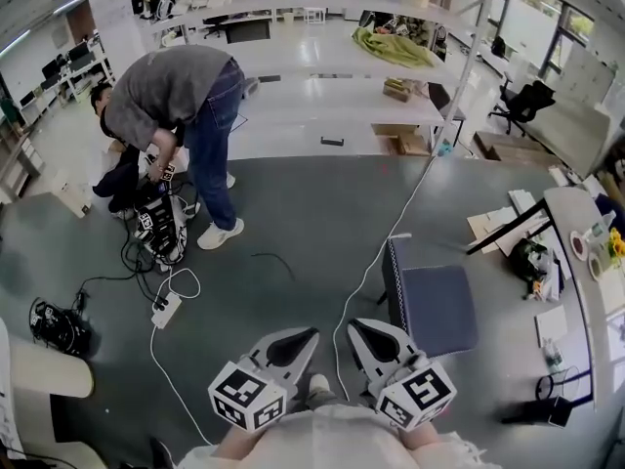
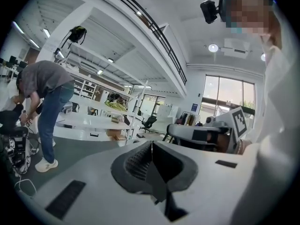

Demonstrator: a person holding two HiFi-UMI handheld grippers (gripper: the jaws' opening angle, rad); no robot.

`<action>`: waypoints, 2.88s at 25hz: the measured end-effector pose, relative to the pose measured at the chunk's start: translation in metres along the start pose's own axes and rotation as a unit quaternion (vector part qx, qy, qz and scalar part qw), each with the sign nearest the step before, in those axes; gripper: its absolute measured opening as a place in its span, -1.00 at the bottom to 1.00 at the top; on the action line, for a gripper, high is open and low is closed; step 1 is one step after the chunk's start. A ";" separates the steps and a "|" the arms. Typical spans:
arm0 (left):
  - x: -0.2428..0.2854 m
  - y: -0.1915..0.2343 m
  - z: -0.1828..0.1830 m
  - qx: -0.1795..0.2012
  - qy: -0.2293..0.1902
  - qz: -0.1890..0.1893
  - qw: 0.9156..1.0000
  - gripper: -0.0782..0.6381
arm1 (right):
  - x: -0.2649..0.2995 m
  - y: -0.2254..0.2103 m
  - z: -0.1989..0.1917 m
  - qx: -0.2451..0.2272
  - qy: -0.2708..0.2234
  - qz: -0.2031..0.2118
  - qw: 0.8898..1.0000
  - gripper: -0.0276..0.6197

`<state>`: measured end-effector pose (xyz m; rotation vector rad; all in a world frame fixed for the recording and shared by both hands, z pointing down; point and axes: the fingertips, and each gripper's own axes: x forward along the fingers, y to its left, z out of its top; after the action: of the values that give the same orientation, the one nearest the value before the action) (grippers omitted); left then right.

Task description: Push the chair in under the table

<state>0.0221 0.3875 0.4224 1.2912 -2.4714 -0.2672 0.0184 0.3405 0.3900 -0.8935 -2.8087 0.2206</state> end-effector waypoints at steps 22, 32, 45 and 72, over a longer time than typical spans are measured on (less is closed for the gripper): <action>0.128 0.077 0.040 0.001 0.026 -0.048 0.998 -0.74 | 0.066 -0.132 0.014 0.027 -0.004 -0.071 0.997 -0.91; 0.226 0.093 0.085 0.035 0.060 -0.150 0.986 -0.74 | 0.086 -0.216 0.036 0.041 -0.006 -0.169 0.985 -0.91; 0.326 0.048 0.105 0.085 0.133 -0.382 0.911 -0.74 | 0.038 -0.296 0.053 0.074 -0.046 -0.409 0.908 -0.91; 0.288 -0.055 0.057 0.143 0.211 -0.642 0.723 -0.74 | -0.057 -0.239 0.027 0.104 -0.081 -0.657 0.742 -0.91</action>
<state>-0.1104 0.1200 0.4123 2.6294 -0.8904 0.1229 -0.0745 0.1118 0.4029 1.2431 -2.7028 0.3513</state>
